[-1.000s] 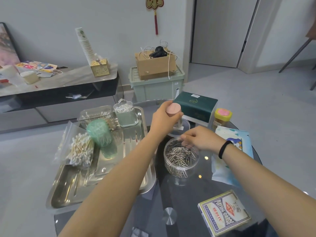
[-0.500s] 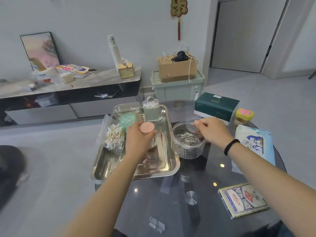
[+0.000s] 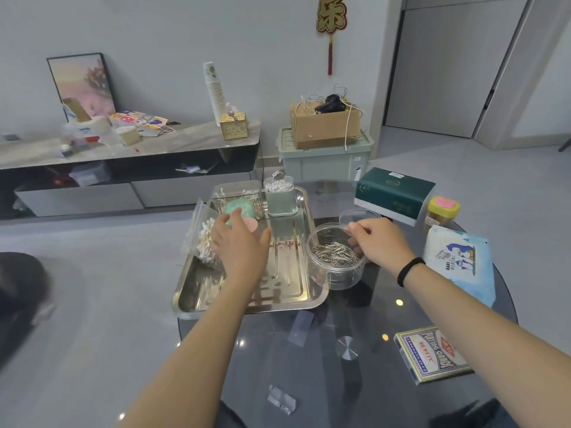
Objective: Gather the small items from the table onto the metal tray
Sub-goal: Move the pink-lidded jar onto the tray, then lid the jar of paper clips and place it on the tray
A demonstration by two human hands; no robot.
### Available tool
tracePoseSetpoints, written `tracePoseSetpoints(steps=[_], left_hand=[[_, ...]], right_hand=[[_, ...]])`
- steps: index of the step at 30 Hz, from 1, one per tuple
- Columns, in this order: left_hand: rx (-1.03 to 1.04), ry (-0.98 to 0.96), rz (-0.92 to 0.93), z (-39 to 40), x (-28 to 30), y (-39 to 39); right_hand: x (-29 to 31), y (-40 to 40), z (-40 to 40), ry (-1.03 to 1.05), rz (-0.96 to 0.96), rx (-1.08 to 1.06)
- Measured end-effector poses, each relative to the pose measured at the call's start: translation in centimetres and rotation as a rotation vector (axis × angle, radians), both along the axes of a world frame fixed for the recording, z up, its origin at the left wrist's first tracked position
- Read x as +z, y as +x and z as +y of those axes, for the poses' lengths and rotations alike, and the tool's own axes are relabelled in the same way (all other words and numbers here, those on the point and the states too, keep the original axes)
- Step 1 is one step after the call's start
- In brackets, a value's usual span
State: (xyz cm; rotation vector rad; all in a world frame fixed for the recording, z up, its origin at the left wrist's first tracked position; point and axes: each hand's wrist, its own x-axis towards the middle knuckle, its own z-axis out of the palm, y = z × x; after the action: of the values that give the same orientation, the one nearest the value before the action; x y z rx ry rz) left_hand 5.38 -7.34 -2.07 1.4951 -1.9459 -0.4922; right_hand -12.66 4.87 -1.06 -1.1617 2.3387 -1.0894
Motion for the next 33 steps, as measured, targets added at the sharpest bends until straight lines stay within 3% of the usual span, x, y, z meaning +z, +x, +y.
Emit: tracePoseSetpoints(steps=[2,4,8,10,14,20,25,27,31,33], left_hand=[[-0.067,-0.122,-0.023,0.9,0.7,-0.8],[-0.238,-0.080,0.068,1.8,1.4,-1.7],[-0.503,0.612,0.235,3.1,2.2,-3.6],[-0.530,0.722,0.245,2.7,1.8,-4.1],[-0.466,0.793,0.432,1.7,1.5,-4.4],[-0.326,0.651,0.577,0.3,0.9,-4.3],[-0.280,0.633,0.607,0.0,0.6,-4.0],[-0.284,0.647,0.618,0.2,0.6,-3.9],[-0.270,0.659,0.616,0.6,0.6,-4.1],[-0.268,0.667,0.616,0.8,0.7,-4.1]], right_hand=[[0.1,-0.1,0.0,-0.039,-0.006,-0.002],[0.2,-0.2,-0.1,-0.079,-0.016,0.000],[0.1,-1.1,-0.4,-0.124,0.033,-0.035],[0.0,-1.7,-0.6,-0.145,0.039,-0.054],[-0.5,-3.5,-1.3,-0.096,-0.154,0.002],[-3.6,-6.4,-1.1,0.371,0.289,0.097],[-2.8,-6.2,-0.7,0.368,0.484,0.111],[-2.7,-6.1,-0.8,0.350,0.479,0.122],[-3.2,-5.9,-0.9,0.448,0.267,0.221],[-3.4,-5.6,-0.8,0.548,0.306,0.292]])
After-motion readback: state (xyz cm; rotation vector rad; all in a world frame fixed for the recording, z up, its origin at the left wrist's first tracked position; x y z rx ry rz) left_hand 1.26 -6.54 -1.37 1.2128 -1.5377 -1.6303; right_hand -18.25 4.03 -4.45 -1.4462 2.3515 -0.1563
